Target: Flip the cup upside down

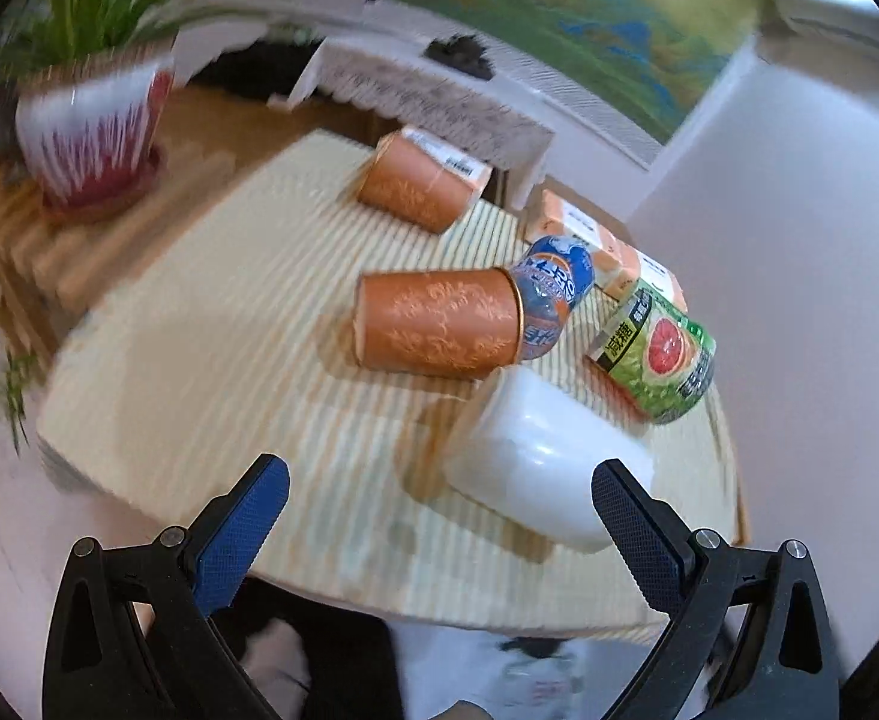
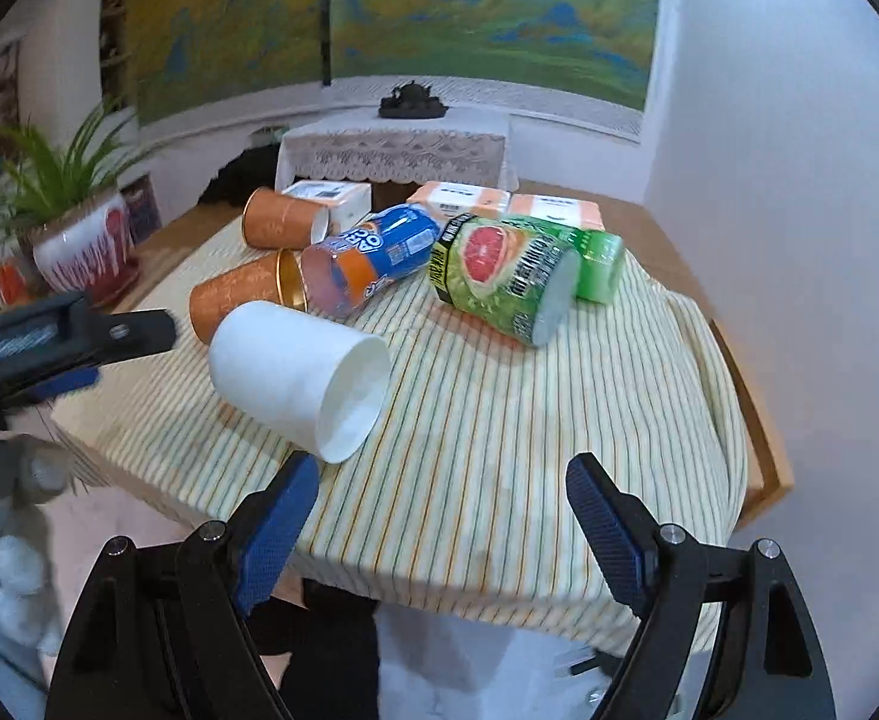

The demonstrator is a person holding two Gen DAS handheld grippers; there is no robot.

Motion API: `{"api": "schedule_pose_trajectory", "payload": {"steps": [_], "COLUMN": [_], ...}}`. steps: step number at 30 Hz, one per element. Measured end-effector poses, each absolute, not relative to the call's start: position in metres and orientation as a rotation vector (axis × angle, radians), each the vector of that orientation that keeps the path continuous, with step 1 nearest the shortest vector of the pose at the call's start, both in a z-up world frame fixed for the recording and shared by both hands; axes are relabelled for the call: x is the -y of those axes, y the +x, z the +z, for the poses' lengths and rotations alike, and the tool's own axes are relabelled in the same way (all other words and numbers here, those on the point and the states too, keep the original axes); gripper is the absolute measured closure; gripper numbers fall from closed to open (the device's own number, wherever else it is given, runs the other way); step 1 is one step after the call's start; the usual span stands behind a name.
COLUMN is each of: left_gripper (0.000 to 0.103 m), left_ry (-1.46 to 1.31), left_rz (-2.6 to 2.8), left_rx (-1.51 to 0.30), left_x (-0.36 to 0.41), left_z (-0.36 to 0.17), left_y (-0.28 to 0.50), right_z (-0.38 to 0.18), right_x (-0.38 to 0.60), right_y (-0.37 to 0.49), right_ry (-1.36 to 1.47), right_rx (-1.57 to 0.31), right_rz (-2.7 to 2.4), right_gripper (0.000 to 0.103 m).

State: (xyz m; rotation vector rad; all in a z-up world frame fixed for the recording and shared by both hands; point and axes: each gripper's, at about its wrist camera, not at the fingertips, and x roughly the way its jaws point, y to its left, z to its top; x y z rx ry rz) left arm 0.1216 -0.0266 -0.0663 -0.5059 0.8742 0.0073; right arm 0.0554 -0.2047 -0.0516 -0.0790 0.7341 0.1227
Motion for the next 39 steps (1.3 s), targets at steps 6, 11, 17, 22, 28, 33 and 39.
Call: {"api": "schedule_pose_trajectory", "payload": {"steps": [6, 11, 17, 22, 28, 33, 39], "left_gripper": [0.001, 0.001, 0.005, 0.005, 0.012, 0.015, 0.017], "left_ry": [-0.643, -0.725, -0.826, -0.883, -0.892, -0.883, -0.771], "left_rz": [0.045, 0.090, 0.114, 0.137, 0.109, 0.103, 0.075], "left_rx": [-0.913, -0.950, -1.030, -1.027, -1.008, -0.978, -0.915], "left_x": [0.047, 0.056, 0.059, 0.055, 0.057, 0.055, 0.067], "left_z": [-0.069, -0.078, -0.101, -0.111, -0.114, -0.112, -0.102], "left_y": [0.137, 0.150, 0.167, 0.175, 0.186, 0.187, 0.181], "right_z": [-0.048, -0.048, -0.055, -0.062, -0.071, -0.075, -0.079], "right_x": [0.229, 0.255, 0.276, 0.281, 0.274, 0.274, 0.282], "right_y": [0.045, 0.037, 0.035, 0.037, 0.038, 0.040, 0.041], "right_ry": [-0.043, -0.004, 0.031, 0.024, -0.022, -0.007, 0.026], "right_rx": [-0.689, -0.659, -0.648, -0.652, -0.655, -0.661, -0.672], "right_rz": [0.094, 0.062, 0.026, 0.026, 0.026, 0.032, 0.034], "right_gripper": [0.022, 0.022, 0.022, 0.022, 0.022, 0.022, 0.022]}}
